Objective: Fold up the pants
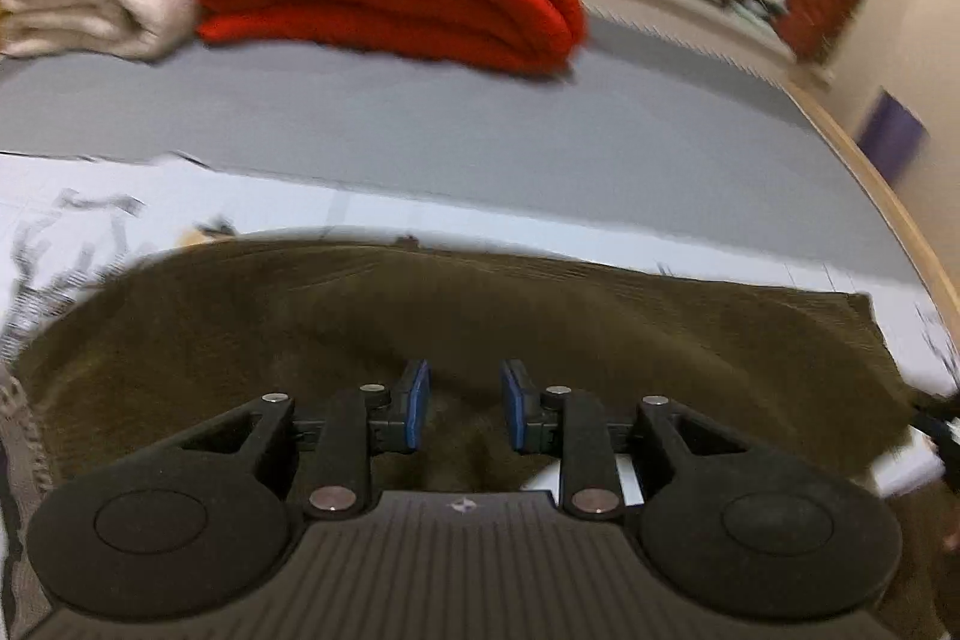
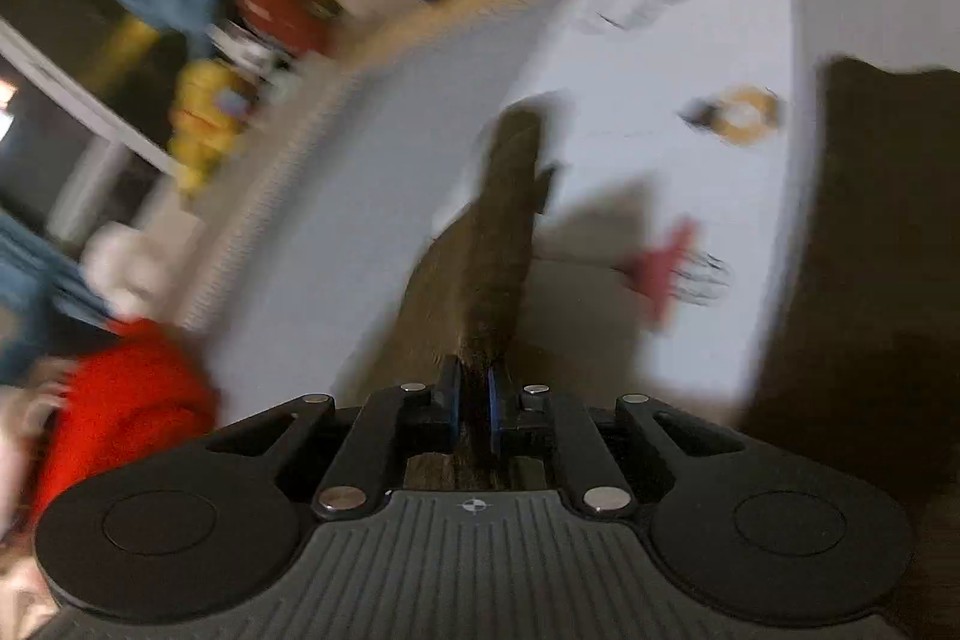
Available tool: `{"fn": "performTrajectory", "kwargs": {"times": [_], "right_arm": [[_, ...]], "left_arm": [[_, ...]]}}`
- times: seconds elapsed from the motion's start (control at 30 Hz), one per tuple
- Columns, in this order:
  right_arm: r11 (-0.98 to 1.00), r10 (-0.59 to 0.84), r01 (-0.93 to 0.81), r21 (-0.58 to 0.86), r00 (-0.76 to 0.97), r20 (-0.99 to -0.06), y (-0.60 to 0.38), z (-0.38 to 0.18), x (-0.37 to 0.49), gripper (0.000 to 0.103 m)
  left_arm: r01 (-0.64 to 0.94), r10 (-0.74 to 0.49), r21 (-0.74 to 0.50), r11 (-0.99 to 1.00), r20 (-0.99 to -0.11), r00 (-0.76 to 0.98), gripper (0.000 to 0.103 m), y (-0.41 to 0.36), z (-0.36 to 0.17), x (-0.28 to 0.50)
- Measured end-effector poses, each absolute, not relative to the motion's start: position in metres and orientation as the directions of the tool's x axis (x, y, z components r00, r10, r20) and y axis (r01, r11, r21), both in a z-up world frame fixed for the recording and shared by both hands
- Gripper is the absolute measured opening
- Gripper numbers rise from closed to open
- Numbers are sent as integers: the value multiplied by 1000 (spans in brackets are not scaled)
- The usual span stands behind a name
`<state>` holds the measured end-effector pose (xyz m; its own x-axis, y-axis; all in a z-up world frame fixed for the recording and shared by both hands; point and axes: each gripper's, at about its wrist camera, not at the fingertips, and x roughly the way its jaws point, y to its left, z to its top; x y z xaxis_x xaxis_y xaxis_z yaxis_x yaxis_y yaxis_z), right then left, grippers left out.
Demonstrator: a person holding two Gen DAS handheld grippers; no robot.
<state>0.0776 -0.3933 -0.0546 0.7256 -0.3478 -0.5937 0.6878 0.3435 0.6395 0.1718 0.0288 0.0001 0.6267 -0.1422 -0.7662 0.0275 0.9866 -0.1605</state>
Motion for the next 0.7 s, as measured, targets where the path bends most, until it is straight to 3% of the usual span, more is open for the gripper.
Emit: {"fn": "performTrajectory", "kwargs": {"times": [0.17, 0.27, 0.37, 0.4, 0.5, 0.53, 0.6, 0.7], "right_arm": [[276, -278, 726, 630, 688, -671, -406, -75, 81, 15], [254, -263, 735, 629, 678, -686, -410, -80, 82, 19], [195, -244, 741, 643, 671, -700, -420, -88, 76, 20], [176, -246, 746, 642, 665, -705, -423, -88, 75, 23], [122, -254, 760, 639, 646, -720, -435, -93, 68, 45], [102, -251, 759, 643, 645, -722, -440, -96, 66, 45], [70, -239, 750, 657, 652, -720, -448, -103, 63, 46], [36, -184, 717, 696, 689, -701, -460, -117, 66, 49]], "left_arm": [[135, -197, -147, 980, -822, 535, 48, 4, -30, 176], [170, -168, -93, 981, -842, 512, 59, -6, -49, 178], [173, -133, -52, 983, -858, 495, 62, -11, -65, 181], [173, -131, -52, 984, -864, 487, 64, -11, -69, 182], [182, -109, -24, 983, -874, 474, 66, -8, -80, 186], [179, -87, -2, 984, -880, 466, 65, -7, -84, 187], [154, -46, 24, 988, -899, 436, 38, -2, -90, 188], [168, -71, 2, 986, -902, 426, 29, 7, -88, 187]]}}
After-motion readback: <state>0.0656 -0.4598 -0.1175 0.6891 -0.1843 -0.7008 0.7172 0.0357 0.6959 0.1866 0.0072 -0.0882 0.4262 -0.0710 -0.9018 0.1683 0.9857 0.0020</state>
